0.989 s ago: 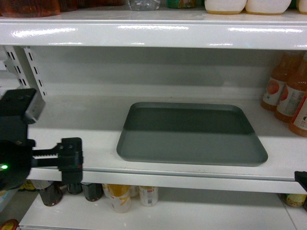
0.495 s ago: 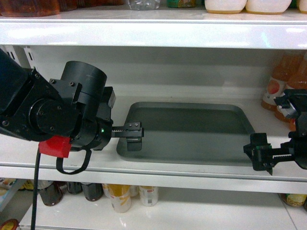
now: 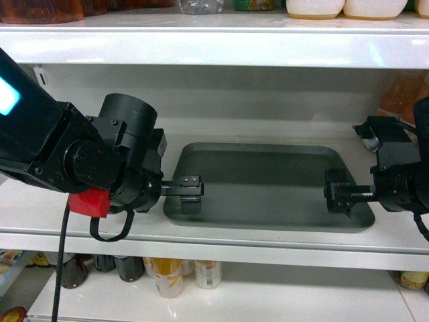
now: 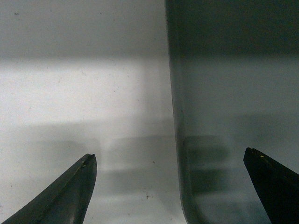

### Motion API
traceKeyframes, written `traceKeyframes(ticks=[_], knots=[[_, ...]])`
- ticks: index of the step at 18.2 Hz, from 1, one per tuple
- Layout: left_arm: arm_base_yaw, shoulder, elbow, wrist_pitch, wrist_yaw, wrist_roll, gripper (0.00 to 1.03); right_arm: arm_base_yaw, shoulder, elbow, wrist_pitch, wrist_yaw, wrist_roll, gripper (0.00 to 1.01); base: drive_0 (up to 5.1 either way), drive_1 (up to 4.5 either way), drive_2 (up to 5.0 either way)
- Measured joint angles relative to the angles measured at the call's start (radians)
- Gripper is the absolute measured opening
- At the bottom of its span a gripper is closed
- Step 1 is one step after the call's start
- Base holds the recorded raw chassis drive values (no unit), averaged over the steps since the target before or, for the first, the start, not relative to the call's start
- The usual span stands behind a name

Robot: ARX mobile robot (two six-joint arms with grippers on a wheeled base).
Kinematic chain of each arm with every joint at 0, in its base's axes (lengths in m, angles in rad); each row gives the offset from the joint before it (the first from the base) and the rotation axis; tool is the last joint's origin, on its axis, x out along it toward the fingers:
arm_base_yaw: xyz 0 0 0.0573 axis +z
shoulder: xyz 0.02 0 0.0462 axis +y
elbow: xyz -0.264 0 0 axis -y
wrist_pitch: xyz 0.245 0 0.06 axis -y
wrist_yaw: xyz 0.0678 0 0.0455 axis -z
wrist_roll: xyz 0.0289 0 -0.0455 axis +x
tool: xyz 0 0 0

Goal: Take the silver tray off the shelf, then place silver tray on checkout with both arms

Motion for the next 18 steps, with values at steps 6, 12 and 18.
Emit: traceKeyframes(ticks=[6, 12, 18], knots=[[0.002, 0.009, 0.019, -0.004, 0.002, -0.001, 0.98, -0.019, 0.068, 0.097, -0.073, 0.027, -0.006, 0.98, 0.0, 0.00, 0.0], [0.007, 0.067, 0.081, -0.045, 0.043, -0.028, 0.56, -0.019, 0.133, 0.168, -0.166, 0.037, 0.000, 0.47, 0.0, 0.00, 0.0], [0.015, 0.069, 0.063, -0.010, 0.069, -0.093, 0.09, -0.019, 0.136, 0.174, -0.177, 0.066, 0.014, 0.03, 0.0, 0.00, 0.0]])
